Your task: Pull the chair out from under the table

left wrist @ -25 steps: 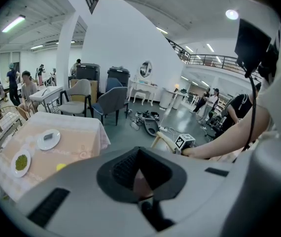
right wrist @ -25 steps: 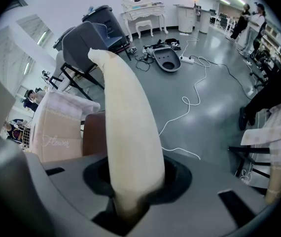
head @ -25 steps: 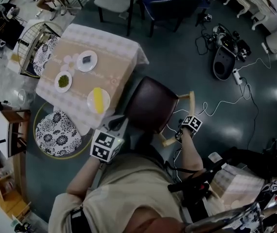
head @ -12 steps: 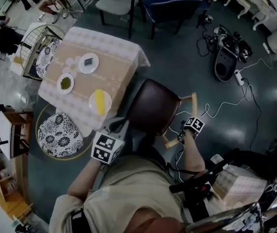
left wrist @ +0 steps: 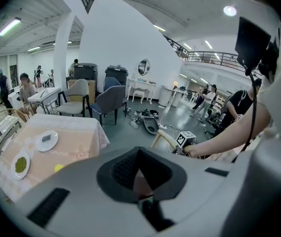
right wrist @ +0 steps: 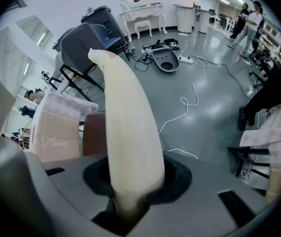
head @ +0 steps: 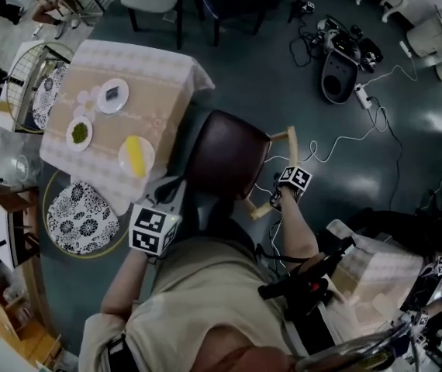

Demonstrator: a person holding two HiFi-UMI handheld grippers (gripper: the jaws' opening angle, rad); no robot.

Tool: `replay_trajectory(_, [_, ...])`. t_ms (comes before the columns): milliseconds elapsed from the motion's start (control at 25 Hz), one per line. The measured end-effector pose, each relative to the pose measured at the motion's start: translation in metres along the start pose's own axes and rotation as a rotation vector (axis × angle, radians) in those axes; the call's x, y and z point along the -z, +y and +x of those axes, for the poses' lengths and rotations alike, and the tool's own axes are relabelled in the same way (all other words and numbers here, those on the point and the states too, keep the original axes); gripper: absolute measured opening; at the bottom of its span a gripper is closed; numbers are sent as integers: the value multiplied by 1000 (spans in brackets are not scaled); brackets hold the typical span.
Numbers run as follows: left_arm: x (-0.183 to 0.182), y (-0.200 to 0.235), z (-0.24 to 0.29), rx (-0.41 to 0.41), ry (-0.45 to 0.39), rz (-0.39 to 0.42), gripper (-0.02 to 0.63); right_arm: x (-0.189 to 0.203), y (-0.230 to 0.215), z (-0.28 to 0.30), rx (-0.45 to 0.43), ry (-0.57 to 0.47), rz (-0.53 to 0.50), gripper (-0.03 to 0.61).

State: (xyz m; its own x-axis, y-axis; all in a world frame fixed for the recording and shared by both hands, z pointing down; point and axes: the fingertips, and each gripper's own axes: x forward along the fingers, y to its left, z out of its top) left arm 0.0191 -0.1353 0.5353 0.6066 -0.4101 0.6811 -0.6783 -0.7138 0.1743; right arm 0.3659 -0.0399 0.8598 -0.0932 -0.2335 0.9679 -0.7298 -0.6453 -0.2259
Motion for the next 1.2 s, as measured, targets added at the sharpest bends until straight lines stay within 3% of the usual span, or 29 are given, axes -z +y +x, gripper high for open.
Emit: replay_trajectory(1200, [-5,-28,15,45,18,40,6,-4,-43,-13,14,-15,37,129])
